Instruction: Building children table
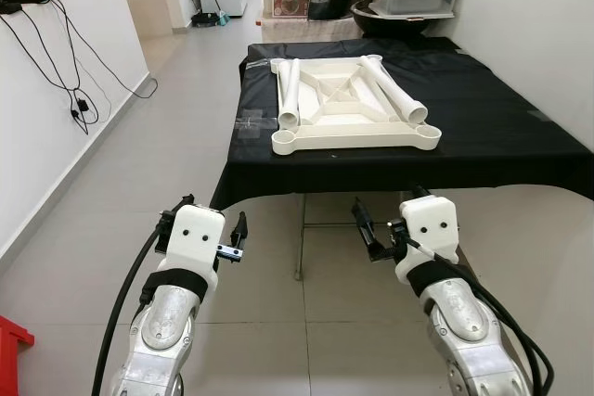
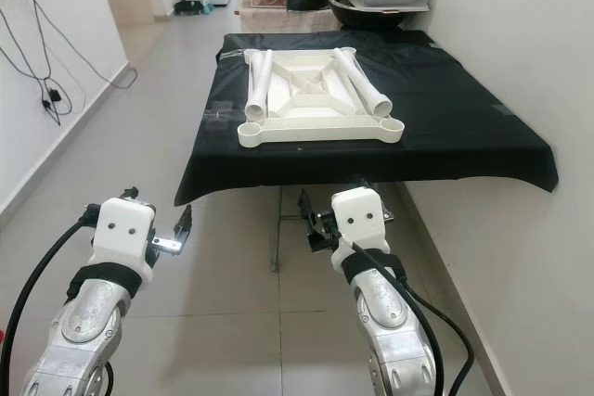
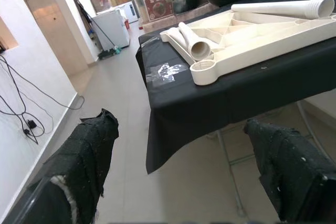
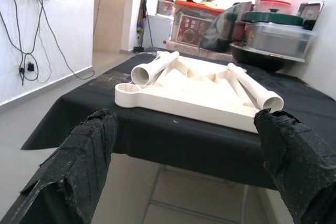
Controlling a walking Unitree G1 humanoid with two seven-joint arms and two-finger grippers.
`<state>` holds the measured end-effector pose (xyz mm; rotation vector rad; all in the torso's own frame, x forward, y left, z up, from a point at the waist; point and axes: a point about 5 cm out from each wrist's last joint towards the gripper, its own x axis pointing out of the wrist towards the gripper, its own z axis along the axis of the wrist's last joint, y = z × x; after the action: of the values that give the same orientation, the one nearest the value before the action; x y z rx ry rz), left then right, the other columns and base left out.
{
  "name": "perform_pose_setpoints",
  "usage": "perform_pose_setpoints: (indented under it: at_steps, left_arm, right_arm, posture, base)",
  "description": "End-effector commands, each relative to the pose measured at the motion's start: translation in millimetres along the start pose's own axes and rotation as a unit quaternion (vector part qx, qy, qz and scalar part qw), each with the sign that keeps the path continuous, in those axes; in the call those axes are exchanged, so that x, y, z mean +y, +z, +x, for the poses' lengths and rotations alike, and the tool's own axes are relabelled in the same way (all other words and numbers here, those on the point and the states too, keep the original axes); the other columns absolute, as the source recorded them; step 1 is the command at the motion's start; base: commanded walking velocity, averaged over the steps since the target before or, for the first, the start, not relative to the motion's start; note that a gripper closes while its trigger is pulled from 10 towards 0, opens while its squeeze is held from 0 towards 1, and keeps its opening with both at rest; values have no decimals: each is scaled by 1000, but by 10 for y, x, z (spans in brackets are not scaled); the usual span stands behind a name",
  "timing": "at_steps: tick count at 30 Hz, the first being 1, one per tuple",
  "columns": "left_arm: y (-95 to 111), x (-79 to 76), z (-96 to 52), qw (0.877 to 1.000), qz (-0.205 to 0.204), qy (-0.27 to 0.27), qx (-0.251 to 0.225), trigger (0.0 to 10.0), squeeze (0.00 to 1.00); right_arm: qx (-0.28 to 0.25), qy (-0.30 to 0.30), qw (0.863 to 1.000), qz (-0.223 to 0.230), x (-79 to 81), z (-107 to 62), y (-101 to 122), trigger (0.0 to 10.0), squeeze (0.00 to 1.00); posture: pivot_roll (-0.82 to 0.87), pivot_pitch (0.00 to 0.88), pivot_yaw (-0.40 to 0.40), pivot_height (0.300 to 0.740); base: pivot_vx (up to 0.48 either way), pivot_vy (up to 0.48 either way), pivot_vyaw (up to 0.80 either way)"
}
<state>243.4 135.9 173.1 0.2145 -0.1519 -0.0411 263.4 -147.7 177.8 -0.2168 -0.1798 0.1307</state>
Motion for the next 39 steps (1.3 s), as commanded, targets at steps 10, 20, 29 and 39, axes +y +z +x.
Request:
perform_pose_setpoints:
  at_steps: [10,20,29,39]
  left_arm:
    - [-43,66,-62,999,26,17,-7,10000,0]
    - [-58,-1,8,1000,-8,-2,-1,10000,0]
    - [-47,-11,70,1000,-25,-10,-9,10000,0]
    - [-102,15,51,999,-33,-7,9,10000,0]
  right_arm:
    - [6,-8,1000,3,-16,26,-48,10000,0]
    - [4,-13,1000,-6,-39,14,-40,10000,0]
    - [-6,-16,1000,-7,-46,74,0,10000,0]
    - [-5,-19,1000,10,-51,109,2,10000,0]
  posture:
    - [-67,0,-28,740]
    - [-92,0,4,740]
    - [-100,0,9,740]
    - [-88,0,-5,740]
  base:
    - [0,0,0]
    - [0,0,0]
    - [0,0,0]
    - [0,0,0]
